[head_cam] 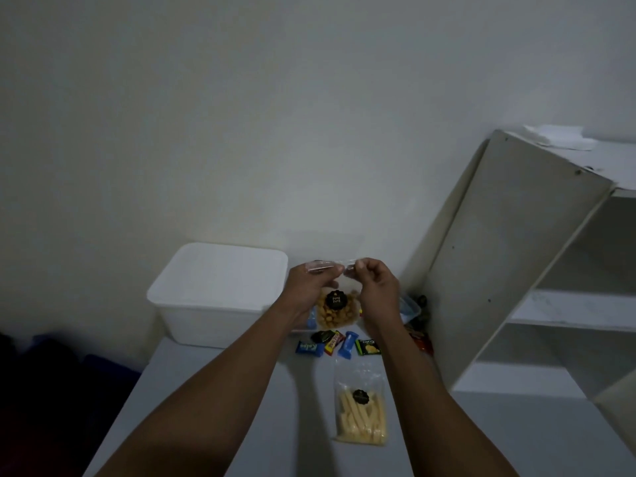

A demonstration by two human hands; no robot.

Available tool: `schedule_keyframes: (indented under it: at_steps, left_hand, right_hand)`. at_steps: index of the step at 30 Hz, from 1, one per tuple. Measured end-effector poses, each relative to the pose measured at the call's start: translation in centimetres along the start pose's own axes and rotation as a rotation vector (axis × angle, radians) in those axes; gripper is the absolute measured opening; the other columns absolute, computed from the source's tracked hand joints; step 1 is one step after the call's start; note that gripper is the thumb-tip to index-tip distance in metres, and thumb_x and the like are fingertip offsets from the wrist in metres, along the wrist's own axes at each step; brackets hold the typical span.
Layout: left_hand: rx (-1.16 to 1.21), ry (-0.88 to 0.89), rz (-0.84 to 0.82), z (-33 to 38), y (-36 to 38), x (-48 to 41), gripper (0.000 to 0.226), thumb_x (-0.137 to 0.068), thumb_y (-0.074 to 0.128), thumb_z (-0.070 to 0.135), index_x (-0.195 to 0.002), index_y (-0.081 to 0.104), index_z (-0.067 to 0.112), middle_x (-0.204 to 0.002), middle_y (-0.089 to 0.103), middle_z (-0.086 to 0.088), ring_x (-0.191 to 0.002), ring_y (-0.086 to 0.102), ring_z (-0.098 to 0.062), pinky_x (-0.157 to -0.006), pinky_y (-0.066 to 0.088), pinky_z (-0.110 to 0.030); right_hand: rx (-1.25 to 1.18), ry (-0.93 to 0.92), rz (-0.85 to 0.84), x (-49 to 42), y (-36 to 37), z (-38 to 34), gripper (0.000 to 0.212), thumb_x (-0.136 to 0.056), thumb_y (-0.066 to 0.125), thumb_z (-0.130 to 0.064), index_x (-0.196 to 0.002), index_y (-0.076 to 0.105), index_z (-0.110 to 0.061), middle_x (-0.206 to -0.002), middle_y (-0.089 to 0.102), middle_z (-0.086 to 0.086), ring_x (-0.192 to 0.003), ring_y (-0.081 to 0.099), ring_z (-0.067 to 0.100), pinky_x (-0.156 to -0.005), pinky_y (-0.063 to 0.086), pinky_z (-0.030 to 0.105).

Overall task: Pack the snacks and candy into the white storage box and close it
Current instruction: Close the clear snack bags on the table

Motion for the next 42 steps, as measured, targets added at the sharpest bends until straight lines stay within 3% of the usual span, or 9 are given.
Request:
schedule_keyframes:
  at_steps: [7,11,15,22,29,33,42]
  left_hand:
    - [-0.037,0.038,-0.029,0.4,0.2,0.1,0.009,-0.085,0.072,0.020,-0.090,0.076,0.014,-0.086,0.073,0.000,-0.078,0.062,-0.019,-0.086,0.052,-0.040]
    - [-0.066,0.059,-0.024,0.8,0.8,0.3,0.013,-0.084,0.073,0.021,-0.093,0.076,0.012,-0.088,0.075,-0.004,-0.078,0.065,-0.018,-0.088,0.054,-0.043]
    - [0.049,0.018,0.024,0.6,0.6,0.4,0.004,-0.085,0.073,0.017,-0.085,0.074,0.013,-0.078,0.073,0.000,-0.078,0.065,-0.021,-0.092,0.052,-0.046]
    - [-0.076,0.081,0.004,1.6,1.5,0.8,0.006,-0.089,0.068,0.017,-0.086,0.073,0.014,-0.077,0.071,-0.001,-0.075,0.064,-0.016,-0.083,0.051,-0.038]
    - [0.133,0.048,0.052,1.3,0.8,0.6,0.003,-0.087,0.071,0.017,-0.088,0.072,0.015,-0.083,0.074,-0.002,-0.085,0.071,-0.020,-0.089,0.053,-0.041]
    - [0.130,0.036,0.063,1.4,1.0,0.8,0.006,-0.093,0.063,0.016,-0.088,0.067,0.017,-0.085,0.068,0.002,-0.080,0.067,-0.019,-0.081,0.051,-0.036]
    - [0.053,0.102,0.092,2.2,1.2,1.2,0.006,-0.091,0.066,0.020,-0.090,0.070,0.016,-0.079,0.071,0.005,-0.077,0.068,-0.017,-0.084,0.054,-0.040]
  right_hand:
    - [0.090,0.005,-0.098,0.3,0.5,-0.4,0.014,-0.093,0.062,-0.021,-0.091,0.071,-0.010,-0.085,0.074,0.012,-0.081,0.070,0.017,-0.080,0.054,0.042]
    - [0.061,0.005,-0.060,0.3,0.4,-0.3,0.014,-0.095,0.059,-0.022,-0.086,0.068,-0.018,-0.085,0.072,0.007,-0.084,0.067,0.015,-0.083,0.051,0.042]
    - [0.006,0.042,-0.018,0.5,-0.3,-0.3,0.014,-0.095,0.059,-0.026,-0.089,0.066,-0.016,-0.085,0.071,0.002,-0.083,0.069,0.011,-0.081,0.050,0.041]
    - [0.025,0.035,-0.057,0.8,-0.3,-0.8,0.014,-0.092,0.065,-0.023,-0.094,0.071,-0.010,-0.079,0.071,0.007,-0.076,0.067,0.010,-0.073,0.052,0.036]
    - [-0.053,0.071,0.006,0.8,-1.6,-0.5,0.017,-0.090,0.066,-0.026,-0.097,0.071,-0.011,-0.086,0.073,0.008,-0.082,0.069,0.010,-0.084,0.051,0.041]
    - [-0.018,0.097,-0.058,1.0,-1.1,-0.7,0.018,-0.086,0.072,-0.024,-0.096,0.072,-0.010,-0.089,0.075,0.010,-0.083,0.072,0.016,-0.082,0.053,0.045]
    - [0.026,0.087,-0.007,0.8,-1.7,-0.9,0.010,-0.086,0.072,-0.024,-0.093,0.074,-0.017,-0.088,0.075,0.008,-0.088,0.069,0.018,-0.077,0.054,0.041]
Point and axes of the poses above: each hand's wrist, its own x-axis away from the middle knuckle, its own y-axis out of the palm, z = x × y, the point moved 9 cm from there along -x, towards the middle knuckle
